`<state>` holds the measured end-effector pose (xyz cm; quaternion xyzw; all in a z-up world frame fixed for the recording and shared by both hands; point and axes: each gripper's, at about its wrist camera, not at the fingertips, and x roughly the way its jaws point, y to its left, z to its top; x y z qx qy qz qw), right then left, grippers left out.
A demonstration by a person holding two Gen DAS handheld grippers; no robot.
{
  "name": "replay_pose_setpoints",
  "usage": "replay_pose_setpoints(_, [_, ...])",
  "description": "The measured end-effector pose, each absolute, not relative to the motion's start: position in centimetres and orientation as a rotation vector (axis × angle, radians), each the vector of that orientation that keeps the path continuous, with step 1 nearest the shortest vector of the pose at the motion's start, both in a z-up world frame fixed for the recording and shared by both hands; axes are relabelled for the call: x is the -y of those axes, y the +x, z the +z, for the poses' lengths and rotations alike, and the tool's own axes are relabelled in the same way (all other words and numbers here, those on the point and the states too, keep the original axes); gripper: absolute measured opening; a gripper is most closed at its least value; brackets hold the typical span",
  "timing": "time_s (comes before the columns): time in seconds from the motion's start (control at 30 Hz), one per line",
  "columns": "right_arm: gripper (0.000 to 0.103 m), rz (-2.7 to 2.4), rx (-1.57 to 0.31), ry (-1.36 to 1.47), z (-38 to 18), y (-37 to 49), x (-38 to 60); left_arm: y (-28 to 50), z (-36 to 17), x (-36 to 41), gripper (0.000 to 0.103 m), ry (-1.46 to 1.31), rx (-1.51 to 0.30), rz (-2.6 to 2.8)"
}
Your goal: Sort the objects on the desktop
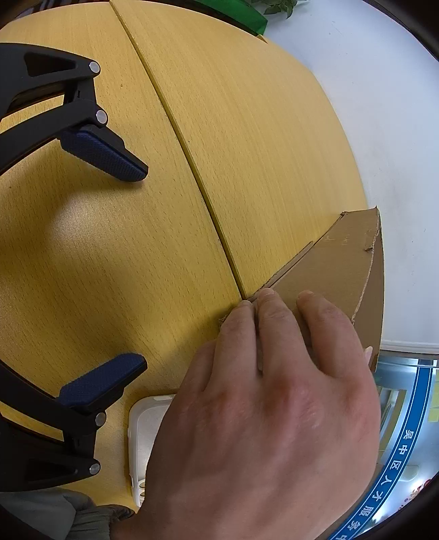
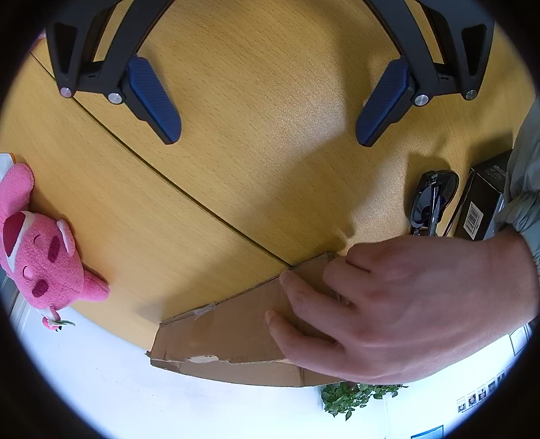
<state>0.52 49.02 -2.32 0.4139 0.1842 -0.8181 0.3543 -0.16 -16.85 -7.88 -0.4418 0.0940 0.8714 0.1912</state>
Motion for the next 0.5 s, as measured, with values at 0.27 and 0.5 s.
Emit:
replay_pose_setpoints(0.27, [0.103, -2.114, -0.476, 1.071, -2.24, 0.49, -48.8, -0.29, -7.81, 16.93, 0.103, -1.242, -0.263, 2.448])
replay_pose_setpoints(0.5, [0.103, -2.114, -0.477, 1.071, -2.19, 0.43, -48.66, -0.37, -7.84, 16.93, 0.103, -1.243, -0.262, 2.449])
